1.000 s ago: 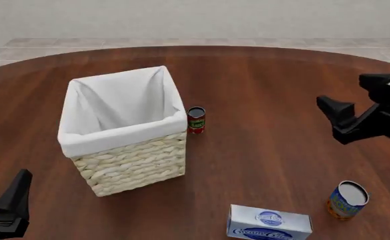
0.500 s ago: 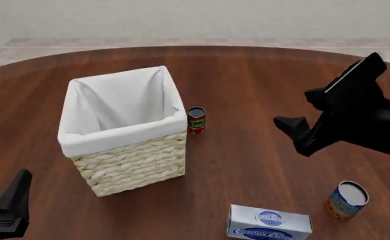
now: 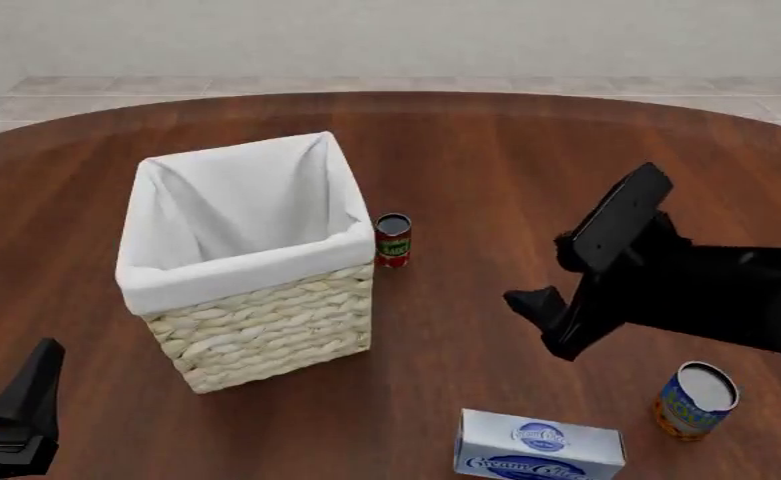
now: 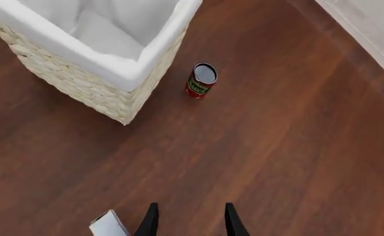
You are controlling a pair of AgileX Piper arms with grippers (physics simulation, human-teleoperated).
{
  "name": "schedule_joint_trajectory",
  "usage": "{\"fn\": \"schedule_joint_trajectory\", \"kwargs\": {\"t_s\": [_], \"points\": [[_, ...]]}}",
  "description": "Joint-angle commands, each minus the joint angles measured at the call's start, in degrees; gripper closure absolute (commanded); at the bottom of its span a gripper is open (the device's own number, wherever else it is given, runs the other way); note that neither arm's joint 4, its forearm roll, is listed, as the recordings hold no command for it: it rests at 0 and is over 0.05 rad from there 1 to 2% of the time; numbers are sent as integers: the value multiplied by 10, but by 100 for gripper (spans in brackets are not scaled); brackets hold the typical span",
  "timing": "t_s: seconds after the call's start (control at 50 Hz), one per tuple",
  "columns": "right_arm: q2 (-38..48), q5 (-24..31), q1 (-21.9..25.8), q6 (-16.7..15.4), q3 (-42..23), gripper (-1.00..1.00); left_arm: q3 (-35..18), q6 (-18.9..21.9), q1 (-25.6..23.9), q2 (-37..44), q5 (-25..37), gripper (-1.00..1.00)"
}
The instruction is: Pick up the cream cheese box, and put it in the basket.
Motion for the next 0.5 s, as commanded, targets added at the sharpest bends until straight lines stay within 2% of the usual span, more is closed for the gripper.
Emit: {"fn": "schedule_joint_trajectory", "kwargs": {"t_s": [0.02, 0.28, 0.5], "points": [[13, -4, 32, 7, 16, -100, 0, 0, 0, 0, 0, -100], [4, -6, 75, 13, 24, -100, 0, 0, 0, 0, 0, -100], [-2, -7, 85, 13, 36, -100, 0, 0, 0, 0, 0, -100]]}}
